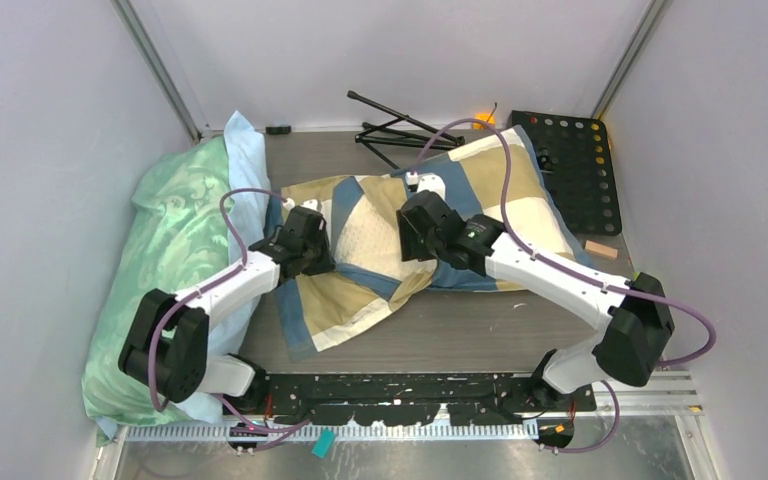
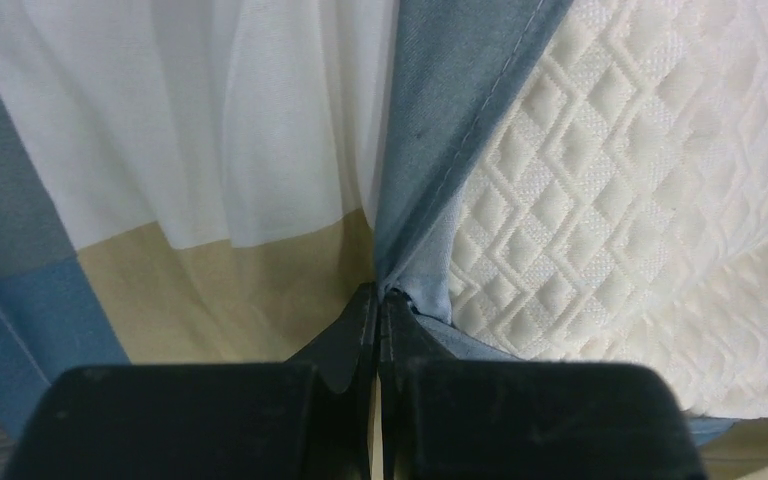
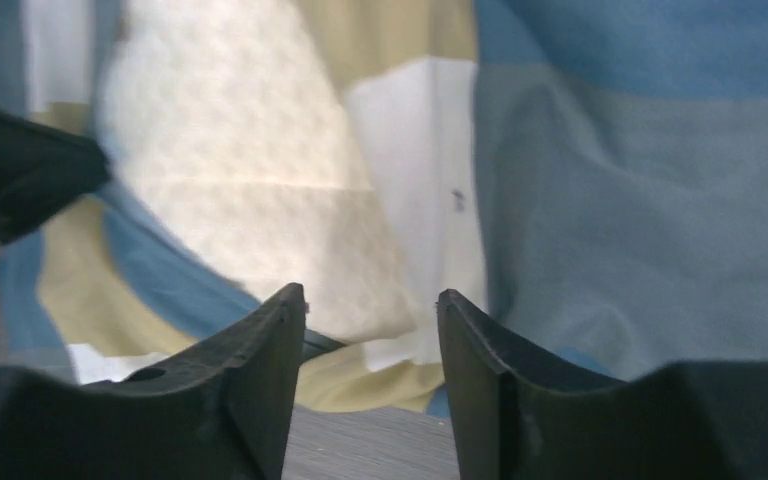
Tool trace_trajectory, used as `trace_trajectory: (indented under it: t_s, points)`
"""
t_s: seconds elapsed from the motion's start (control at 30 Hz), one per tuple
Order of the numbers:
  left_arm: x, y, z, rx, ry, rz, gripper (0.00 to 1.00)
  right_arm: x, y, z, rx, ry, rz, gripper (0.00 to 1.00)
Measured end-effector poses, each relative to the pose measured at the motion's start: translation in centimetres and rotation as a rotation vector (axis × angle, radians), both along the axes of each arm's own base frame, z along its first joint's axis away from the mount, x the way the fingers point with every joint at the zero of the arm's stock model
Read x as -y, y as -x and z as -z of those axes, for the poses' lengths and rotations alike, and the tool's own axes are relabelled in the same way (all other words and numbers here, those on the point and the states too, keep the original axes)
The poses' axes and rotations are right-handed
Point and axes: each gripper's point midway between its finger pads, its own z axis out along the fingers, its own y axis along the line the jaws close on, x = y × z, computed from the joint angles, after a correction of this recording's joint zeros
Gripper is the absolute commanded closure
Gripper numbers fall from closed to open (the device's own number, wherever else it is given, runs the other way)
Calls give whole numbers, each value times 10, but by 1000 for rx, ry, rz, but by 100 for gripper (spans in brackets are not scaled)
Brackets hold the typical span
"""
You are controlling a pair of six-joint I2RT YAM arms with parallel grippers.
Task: Remove the pillowcase from the pillow
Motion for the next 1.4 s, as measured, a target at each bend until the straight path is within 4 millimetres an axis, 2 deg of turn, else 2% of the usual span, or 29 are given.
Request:
trace_trajectory:
  t_s: [0.13, 0.17, 0.27, 0.33, 0.47, 0.5, 0.53, 0.57, 0.63, 0.67, 0.73, 0.77, 0.93, 1.2, 1.4]
  points:
    - [8, 3, 5, 0, 49, 39, 100, -37, 0, -24, 20, -82, -69, 25]
    - [9, 4, 6, -1, 57, 47, 100, -46, 0, -25, 15, -92, -86, 15]
    - [13, 8, 9, -5, 75, 75, 100, -80, 0, -21, -19, -130, -135, 11]
    - [14, 11, 8, 2, 82, 90, 100, -102, -2, -11, -44, -131, -162, 10]
    - [14, 20, 5, 27, 105, 115, 100, -137, -6, 26, -90, -52, -181, 9]
    - [13, 22, 5, 32, 110, 121, 100, -141, -7, 37, -98, -27, -174, 11]
    - [13, 24, 5, 40, 113, 129, 100, -142, -8, 49, -103, 2, -164, 18]
    - [12, 26, 7, 42, 111, 133, 100, -140, -8, 58, -108, 30, -153, 29]
    - [11, 29, 10, 47, 115, 139, 100, -133, -11, 73, -107, 80, -116, 61]
    - [12, 29, 10, 54, 118, 141, 100, -128, -14, 77, -100, 99, -96, 72]
    - [13, 28, 9, 65, 126, 147, 100, -120, -17, 80, -79, 119, -51, 92]
    - [13, 28, 8, 70, 128, 147, 100, -118, -19, 79, -69, 122, -36, 98]
    - [15, 30, 6, 85, 143, 157, 100, -104, -14, 63, -30, 89, 7, 100]
    - [32, 31, -15, 139, 223, 209, 100, -69, -3, -2, 37, -10, 33, 100]
    - [46, 25, -35, 195, 291, 234, 100, -38, -6, -34, 48, -93, 71, 100]
